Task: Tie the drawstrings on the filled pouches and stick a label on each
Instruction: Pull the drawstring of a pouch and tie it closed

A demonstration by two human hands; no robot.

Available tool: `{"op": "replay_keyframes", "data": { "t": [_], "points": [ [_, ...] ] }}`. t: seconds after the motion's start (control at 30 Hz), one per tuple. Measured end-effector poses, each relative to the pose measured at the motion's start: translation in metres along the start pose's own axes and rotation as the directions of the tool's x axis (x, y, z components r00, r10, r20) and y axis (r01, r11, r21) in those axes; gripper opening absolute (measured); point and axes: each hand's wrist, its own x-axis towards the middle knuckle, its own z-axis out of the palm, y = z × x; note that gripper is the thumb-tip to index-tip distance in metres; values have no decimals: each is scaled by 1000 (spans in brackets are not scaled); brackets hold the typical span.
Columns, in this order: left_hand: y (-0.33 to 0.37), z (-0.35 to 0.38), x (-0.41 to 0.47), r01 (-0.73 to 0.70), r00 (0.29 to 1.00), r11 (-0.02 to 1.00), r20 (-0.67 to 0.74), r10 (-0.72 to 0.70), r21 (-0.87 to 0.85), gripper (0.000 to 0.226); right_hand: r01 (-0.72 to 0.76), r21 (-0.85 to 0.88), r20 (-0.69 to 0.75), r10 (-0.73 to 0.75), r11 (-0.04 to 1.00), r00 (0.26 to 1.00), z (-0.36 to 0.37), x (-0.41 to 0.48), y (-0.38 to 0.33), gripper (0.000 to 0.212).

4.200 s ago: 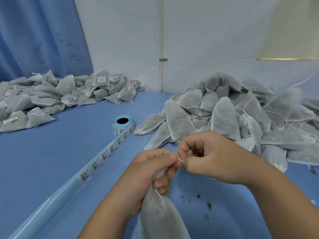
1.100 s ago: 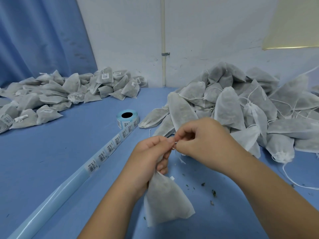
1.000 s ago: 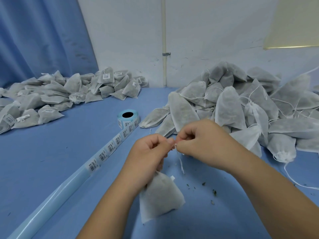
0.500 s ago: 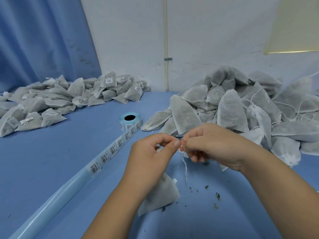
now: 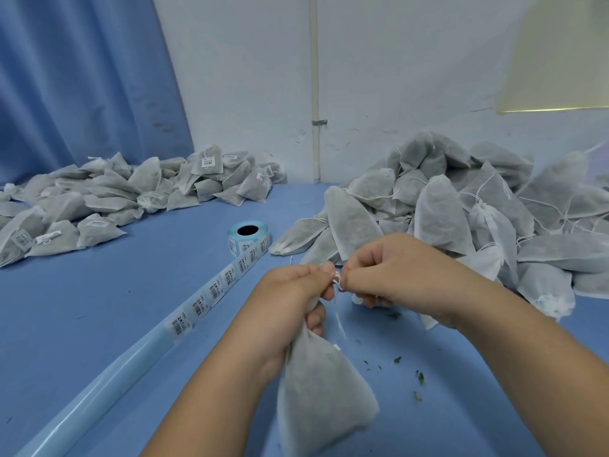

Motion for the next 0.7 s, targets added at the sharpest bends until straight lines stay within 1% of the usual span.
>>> {"op": "replay_keyframes", "data": {
  "t": [0.1,0.23,0.3,0.43,0.53,0.63,0.7],
  "points": [
    [1,0,1,80,994,977,90,-63,-198,27,39,-3,-34,-39,999,999,1,-1,-2,19],
    [2,-2,1,155,978,940,182,-102,-303,16,115,-76,-107,-122,990,987,2,-4,-6,14],
    [2,-2,2,168,975,931,192,-109,-324,15,164,-134,-162,-185,977,969,4,-4,-7,11],
    [3,-2,2,174,979,930,158,-128,-325,23,210,-238,-233,-266,948,936,8,-5,-10,7],
    [3,0,1,151,986,946,106,-126,-287,30,224,-304,-245,-303,926,921,5,-6,-12,8],
    [4,2,0,121,992,952,75,-104,-280,30,235,-329,-246,-323,915,914,2,-9,-15,8],
    [4,3,0,106,994,957,59,-94,-272,30,229,-346,-221,-316,910,923,2,-11,-17,10]
  ]
}}
